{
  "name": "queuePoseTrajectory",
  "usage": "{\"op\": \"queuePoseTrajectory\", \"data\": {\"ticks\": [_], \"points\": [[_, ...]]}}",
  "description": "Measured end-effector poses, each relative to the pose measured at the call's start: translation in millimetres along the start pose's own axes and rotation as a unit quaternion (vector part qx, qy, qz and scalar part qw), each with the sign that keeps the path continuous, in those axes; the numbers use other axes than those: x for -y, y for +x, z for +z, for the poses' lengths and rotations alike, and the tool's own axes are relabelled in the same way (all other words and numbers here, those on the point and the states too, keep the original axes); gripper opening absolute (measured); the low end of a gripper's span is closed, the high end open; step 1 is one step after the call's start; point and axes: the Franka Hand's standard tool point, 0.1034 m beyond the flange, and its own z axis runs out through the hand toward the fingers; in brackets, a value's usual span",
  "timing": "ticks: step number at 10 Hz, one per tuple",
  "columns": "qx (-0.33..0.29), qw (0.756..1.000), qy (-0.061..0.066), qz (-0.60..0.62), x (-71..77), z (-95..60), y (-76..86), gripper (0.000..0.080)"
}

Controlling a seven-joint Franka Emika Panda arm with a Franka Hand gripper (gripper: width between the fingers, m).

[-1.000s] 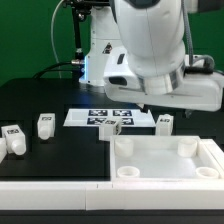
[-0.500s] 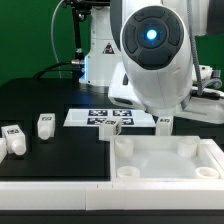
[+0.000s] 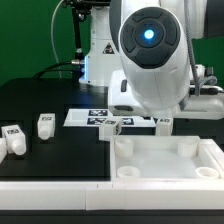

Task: Assemble square table

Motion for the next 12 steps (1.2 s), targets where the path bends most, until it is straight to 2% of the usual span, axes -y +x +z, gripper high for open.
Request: {"op": "queuePoseTrajectory", "data": {"ticks": [1, 2, 4, 5, 8, 9, 10, 11, 12], "points": [[0.009, 1.0, 0.002, 0.006, -2.5, 3.8, -0.6, 0.0648], [0.031, 0.999, 0.001, 0.019, -9.4, 14.0, 0.3, 0.0648], [0.048, 0.998, -0.002, 0.029, -13.6, 35.2, 1.5, 0.0648], [0.055, 0.998, 0.001, 0.034, -14.7, 41.9, 0.0, 0.0648], [0.054, 0.998, 0.001, 0.033, -14.7, 41.2, 0.5, 0.0626], [0.054, 0.998, 0.001, 0.033, -14.7, 41.3, 0.5, 0.0413], [0.054, 0.998, 0.001, 0.033, -14.7, 41.3, 0.6, 0.0281], [0.05, 0.998, -0.004, 0.028, -14.2, 37.6, -0.2, 0.0281], [0.042, 0.999, -0.012, 0.016, -10.2, 23.9, -2.3, 0.0282]]}}
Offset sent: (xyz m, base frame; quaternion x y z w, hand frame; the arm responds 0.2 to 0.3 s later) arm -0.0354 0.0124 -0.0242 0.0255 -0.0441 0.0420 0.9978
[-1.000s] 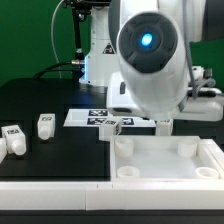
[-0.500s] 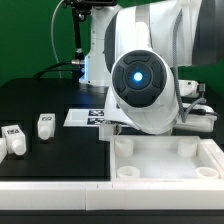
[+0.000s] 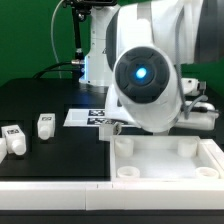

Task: Assemble square table

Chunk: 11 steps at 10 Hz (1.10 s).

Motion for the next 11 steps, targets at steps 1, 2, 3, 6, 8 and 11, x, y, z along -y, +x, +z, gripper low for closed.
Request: {"op": "queuePoseTrajectory", "data": {"ticks": [1, 2, 3, 6, 8, 11], "points": [[-0.006, 1.0, -0.001, -0.012, 3.4, -23.1, -5.6, 0.0282], [-0.046, 0.999, 0.002, -0.024, 8.9, -56.9, -9.8, 0.0282], [-0.083, 0.996, 0.007, -0.037, 14.3, -85.9, -21.9, 0.0282], [-0.177, 0.983, 0.017, -0.043, 19.4, -95.3, -20.0, 0.0284], [-0.251, 0.966, 0.013, -0.055, 23.2, -100.2, -6.5, 0.0284], [-0.342, 0.935, -0.02, -0.091, 55.8, -171.2, -7.3, 0.0284]]}}
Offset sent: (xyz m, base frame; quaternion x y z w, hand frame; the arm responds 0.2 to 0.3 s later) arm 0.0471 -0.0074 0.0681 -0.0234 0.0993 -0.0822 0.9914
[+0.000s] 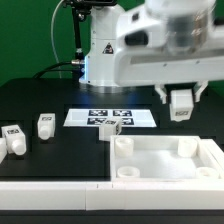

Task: Assemble square table

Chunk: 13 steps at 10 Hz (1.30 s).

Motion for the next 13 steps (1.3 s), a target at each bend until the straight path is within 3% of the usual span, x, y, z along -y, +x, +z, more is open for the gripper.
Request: {"op": "queuePoseTrajectory", "data": {"ticks": [1, 3, 5, 7, 8, 9, 12, 13], "points": [[-0.029, 1.0, -0.001, 0.003, 10.8, -3.4, 3.0, 0.0284], [-0.106, 0.994, 0.004, -0.003, 5.2, 2.1, 3.8, 0.0284], [-0.174, 0.985, 0.009, -0.009, 9.6, 1.1, 13.3, 0.0284], [-0.281, 0.958, -0.004, -0.064, 21.4, -4.1, 38.6, 0.0284], [-0.311, 0.946, -0.009, -0.089, 25.4, -2.7, 43.2, 0.0284], [-0.348, 0.933, -0.001, -0.087, 26.8, -4.3, 44.1, 0.0284], [-0.352, 0.932, -0.003, -0.092, 24.9, -0.4, 42.6, 0.0284], [-0.357, 0.928, -0.012, -0.11, 23.9, -1.8, 43.9, 0.0284]]}}
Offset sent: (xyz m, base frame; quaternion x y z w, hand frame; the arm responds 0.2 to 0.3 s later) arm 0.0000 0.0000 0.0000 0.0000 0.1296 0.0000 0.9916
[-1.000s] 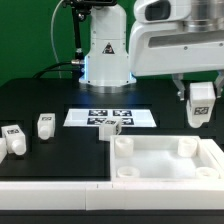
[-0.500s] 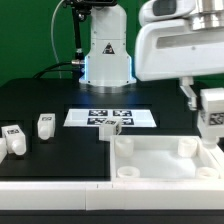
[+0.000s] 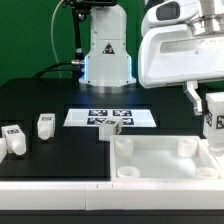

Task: Assemble square table

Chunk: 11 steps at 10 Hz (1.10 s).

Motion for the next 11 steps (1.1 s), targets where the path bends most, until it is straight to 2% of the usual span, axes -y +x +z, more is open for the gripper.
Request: {"op": "queuePoseTrajectory", "data": {"ticks": [3, 6, 11], "points": [[-0.002, 0.999, -0.012, -0.041, -12.8, 10.2, 6.7, 0.0284], [0.005, 0.999, -0.015, -0.043, -19.6, 19.0, 2.2, 0.0284], [0.012, 0.999, -0.009, -0.049, -6.6, 22.8, -7.1, 0.0284]]}}
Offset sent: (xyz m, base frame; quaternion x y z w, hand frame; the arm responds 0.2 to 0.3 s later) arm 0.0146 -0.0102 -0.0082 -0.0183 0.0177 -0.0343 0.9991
